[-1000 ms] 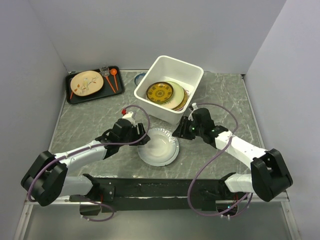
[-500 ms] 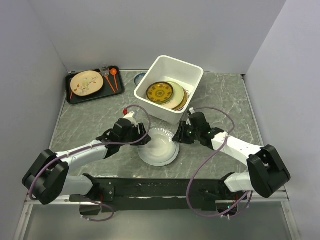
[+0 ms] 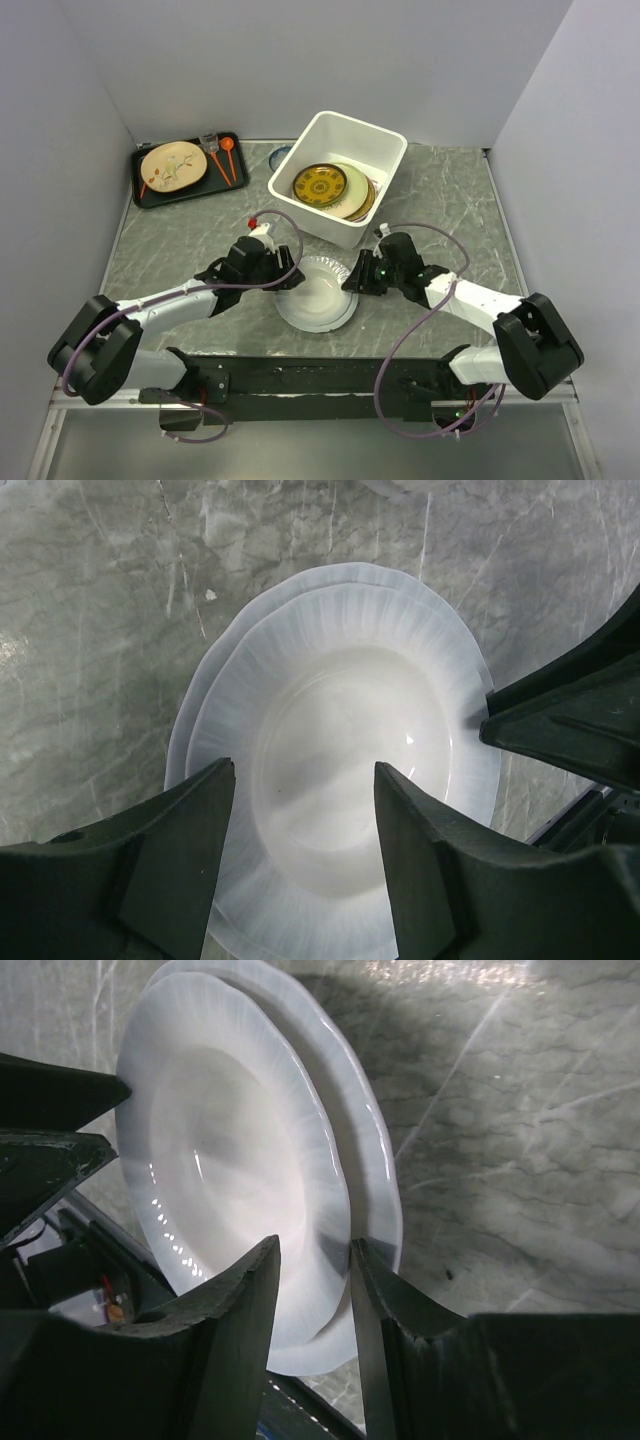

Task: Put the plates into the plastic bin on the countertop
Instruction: Pick up the plate at the center of the board.

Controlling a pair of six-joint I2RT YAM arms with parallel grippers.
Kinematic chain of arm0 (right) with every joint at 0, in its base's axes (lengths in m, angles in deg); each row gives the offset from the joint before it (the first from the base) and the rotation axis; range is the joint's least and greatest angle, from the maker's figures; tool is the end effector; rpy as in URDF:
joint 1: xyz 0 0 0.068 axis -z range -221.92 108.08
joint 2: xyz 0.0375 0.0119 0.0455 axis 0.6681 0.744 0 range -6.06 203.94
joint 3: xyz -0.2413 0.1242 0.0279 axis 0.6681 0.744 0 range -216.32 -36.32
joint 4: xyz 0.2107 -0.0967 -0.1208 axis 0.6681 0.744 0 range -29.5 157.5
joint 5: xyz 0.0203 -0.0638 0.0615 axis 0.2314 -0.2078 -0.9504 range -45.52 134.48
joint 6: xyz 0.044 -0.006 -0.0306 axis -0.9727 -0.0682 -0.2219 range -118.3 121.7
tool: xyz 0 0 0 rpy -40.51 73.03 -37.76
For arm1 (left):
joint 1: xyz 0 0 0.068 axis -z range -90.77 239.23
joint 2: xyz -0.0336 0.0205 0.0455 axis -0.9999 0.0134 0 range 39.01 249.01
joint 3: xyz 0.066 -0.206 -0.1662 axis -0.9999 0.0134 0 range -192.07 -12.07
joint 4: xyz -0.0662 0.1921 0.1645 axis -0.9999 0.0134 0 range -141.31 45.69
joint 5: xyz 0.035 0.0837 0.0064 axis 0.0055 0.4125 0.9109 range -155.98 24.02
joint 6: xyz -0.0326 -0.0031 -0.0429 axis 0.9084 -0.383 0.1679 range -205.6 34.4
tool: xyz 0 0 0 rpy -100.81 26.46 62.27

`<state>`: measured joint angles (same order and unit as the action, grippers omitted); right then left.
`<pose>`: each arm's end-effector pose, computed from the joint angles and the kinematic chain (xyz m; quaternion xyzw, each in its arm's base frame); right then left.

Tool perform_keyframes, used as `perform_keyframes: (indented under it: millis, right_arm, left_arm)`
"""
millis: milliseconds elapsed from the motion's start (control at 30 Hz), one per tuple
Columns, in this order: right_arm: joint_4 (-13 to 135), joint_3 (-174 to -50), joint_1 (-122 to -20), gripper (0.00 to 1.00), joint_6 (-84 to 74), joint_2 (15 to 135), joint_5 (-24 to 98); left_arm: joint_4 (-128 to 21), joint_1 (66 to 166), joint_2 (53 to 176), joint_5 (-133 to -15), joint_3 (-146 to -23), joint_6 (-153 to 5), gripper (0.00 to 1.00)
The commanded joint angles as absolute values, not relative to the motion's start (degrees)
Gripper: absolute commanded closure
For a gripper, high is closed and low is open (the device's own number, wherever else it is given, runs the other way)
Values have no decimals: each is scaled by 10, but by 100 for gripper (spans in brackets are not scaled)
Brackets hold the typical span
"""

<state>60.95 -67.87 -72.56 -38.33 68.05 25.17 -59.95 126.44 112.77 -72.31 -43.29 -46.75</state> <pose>0.2068 0.1362 0.1725 0.0074 0.9065 0.3528 0.2317 0.2032 -0.1592 0.1845 0.0133 0.8815 -0.3277 0.3398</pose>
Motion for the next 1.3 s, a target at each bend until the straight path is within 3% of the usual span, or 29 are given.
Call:
perform_keyframes:
  millis: [0,700,1133,1267]
  right_arm:
    - [555,-652,-729,58,-404,702,217]
    - [250,-527,-729,60,-526,825,106]
    - [137,-533,-728,100,-566,904,72]
    - [137,-528,-728,100,-566,897,75]
  left_arm:
    - [-616,1266,1130,-729,-434,-459,37]
    - [-639,1266,1158,-743,-428,-456,40]
    - [-620,1266,1142,-727,-429,-460,40]
    - [-619,1266,1142,-727,-431,-461,39]
